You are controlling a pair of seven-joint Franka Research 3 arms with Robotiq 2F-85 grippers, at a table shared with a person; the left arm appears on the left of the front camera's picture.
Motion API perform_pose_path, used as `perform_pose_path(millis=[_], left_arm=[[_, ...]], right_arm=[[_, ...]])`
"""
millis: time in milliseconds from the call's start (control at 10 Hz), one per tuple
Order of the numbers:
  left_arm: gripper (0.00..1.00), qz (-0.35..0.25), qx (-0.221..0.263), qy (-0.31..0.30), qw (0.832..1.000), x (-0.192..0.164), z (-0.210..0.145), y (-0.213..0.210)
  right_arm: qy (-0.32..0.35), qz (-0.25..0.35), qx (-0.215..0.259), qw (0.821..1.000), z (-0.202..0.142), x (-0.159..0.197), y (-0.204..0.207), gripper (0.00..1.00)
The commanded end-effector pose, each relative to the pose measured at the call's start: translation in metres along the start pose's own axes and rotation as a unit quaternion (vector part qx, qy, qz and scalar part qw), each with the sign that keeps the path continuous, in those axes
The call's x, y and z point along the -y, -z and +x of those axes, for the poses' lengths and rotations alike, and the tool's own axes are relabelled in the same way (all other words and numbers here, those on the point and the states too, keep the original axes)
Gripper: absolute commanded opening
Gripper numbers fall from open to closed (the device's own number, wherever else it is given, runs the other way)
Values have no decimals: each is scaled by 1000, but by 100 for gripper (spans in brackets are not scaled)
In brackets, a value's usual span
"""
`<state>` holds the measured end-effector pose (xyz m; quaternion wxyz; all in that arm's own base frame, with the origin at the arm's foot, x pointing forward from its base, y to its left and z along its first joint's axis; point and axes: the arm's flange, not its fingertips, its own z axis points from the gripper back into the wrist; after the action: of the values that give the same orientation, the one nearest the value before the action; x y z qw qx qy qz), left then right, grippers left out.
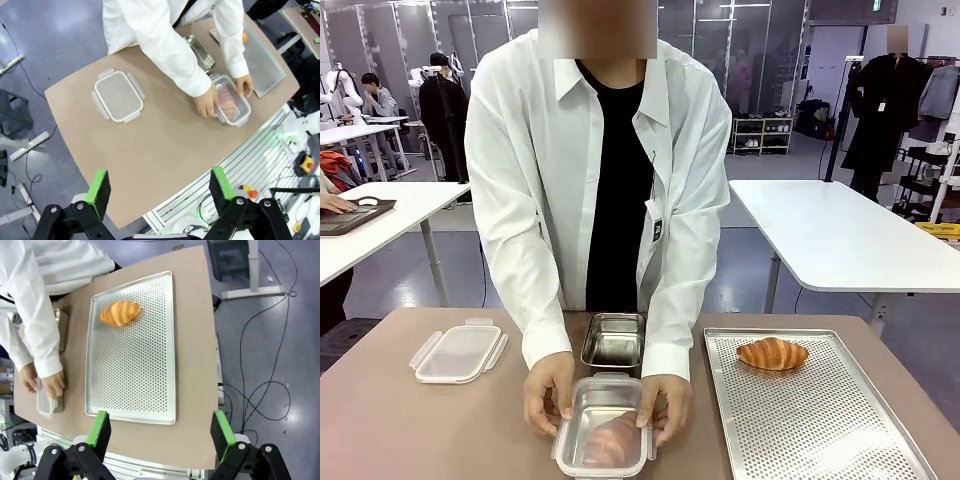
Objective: Place the bread into the airtight container.
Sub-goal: Pick up a Butter Roll and place it into an empty Airtight Container.
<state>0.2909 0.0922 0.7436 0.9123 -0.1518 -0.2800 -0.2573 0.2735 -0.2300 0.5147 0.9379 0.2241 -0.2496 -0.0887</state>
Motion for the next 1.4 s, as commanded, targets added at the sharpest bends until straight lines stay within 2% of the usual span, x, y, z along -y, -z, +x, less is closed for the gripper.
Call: perform_pose_path(millis=[0, 1300], left_arm=[[100, 2, -4, 10, 1000, 0, 0, -2], [100, 2, -4, 10, 1000, 0, 0, -2]], right_arm=[[-8, -1, -7, 1000, 3, 3, -3, 100], [-8, -1, -7, 1000, 3, 3, -3, 100]])
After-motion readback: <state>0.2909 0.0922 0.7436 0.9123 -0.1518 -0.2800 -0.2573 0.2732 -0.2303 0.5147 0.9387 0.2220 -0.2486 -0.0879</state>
